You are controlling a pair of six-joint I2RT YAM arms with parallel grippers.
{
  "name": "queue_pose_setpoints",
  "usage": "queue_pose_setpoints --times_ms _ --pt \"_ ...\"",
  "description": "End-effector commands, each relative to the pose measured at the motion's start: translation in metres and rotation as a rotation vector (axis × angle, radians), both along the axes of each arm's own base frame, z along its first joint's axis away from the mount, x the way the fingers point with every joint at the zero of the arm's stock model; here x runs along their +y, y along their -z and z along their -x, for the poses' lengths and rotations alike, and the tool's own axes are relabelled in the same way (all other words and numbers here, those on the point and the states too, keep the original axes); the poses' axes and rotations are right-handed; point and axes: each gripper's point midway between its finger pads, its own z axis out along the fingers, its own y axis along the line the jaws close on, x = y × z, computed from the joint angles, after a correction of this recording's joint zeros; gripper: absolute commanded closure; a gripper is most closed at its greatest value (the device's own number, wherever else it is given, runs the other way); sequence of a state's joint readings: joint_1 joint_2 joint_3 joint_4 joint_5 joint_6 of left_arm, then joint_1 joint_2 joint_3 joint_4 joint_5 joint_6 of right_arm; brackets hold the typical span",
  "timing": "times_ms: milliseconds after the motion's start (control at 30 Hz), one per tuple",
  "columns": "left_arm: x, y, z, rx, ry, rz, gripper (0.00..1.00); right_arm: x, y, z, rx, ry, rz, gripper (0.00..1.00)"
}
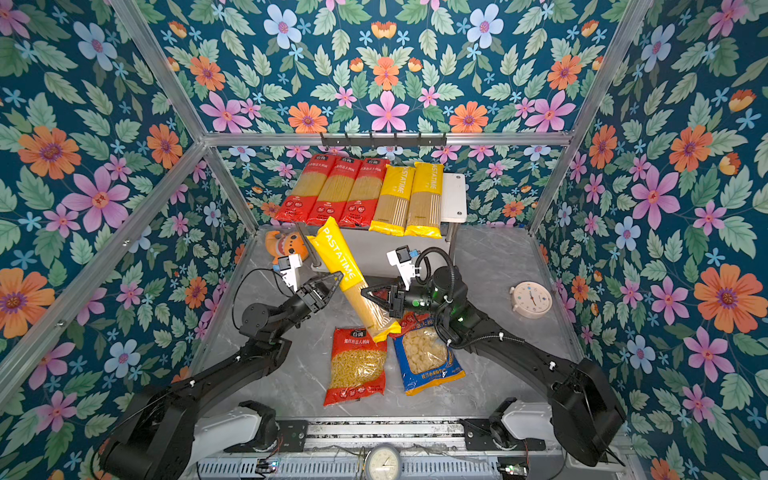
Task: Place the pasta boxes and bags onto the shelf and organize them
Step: 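Raise the pack upright toward the upper shelf with both grippers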
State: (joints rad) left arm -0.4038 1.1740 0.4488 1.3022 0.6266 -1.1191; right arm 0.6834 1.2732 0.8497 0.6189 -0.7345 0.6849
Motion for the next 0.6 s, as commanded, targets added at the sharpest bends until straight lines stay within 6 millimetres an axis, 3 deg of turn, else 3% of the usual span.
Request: queue_pose_setpoints --times_ms 0,200,400,567 --pt "-0.005 -0.025 0.009 -0.108 0.035 0.02 0.36 -0.006 -0.041 0.009 -0.126 -0.013 -0.117 1.0" --pt "-0.014 -0.04 0.003 -0.123 0.072 0.047 0.62 -0.013 -0.026 -0.005 -0.089 0.097 -0.079 0.98" --pt "-0.02 -0.063 -0.001 -0.15 0.085 0.061 0.86 -0.022 0.004 -0.008 -0.068 0.158 -0.008 0.57" --pt "-0.02 -0.075 -0.01 -0.143 0.032 0.014 0.92 -0.028 0.049 0.001 -0.008 0.144 0.047 0.43"
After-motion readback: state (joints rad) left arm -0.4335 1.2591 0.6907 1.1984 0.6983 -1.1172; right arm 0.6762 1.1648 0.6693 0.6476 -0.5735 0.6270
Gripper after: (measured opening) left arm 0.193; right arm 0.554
